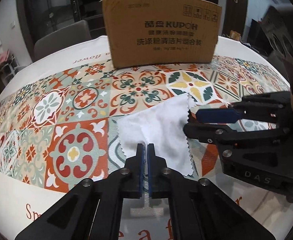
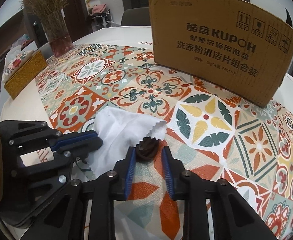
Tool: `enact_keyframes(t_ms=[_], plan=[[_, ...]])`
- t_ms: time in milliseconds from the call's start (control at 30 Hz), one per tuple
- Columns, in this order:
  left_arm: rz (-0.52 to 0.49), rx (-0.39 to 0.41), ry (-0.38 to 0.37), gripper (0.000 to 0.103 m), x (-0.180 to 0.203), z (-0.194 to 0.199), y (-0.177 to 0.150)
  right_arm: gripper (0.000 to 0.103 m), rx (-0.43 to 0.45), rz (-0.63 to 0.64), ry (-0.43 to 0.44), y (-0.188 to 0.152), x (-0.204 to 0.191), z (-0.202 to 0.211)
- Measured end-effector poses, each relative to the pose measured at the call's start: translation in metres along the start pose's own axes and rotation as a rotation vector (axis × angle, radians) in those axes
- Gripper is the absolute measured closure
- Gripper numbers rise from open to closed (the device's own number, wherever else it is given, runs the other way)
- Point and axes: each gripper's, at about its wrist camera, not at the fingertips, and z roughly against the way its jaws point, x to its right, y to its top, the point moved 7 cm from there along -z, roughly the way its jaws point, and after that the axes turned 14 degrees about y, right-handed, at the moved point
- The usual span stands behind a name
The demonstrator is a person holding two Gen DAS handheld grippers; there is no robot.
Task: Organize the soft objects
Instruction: 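Grasp the second white cloth with the left tool while the right tool grasps the brown hair tie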
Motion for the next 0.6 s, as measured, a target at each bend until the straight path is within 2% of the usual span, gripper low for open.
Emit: enact_keyframes(t_ms=[67, 167, 267, 600], plan=[[0.016, 0.002, 0.011, 0.098, -0.005, 0.002, 0.001, 0.085, -0.001, -0.005, 0.012, 0.001, -0.001, -0.001], [0.044, 0.028, 0.040, 0.098, -0.014, 0.011, 0.007, 0.090, -0.001, -0.007, 0.014, 0.002, -0.004, -0.003], [0.063, 0.074, 0.084, 0.098, -0.023, 0.023, 0.015, 0.090, 0.001, -0.016, 0.002, 0.002, -0.004, -0.003], [0.098, 0.173, 0.143, 0.098, -0.041, 0.054, 0.038, 0.092, 0.052, -0.114, -0.034, 0.007, 0.001, 0.013]])
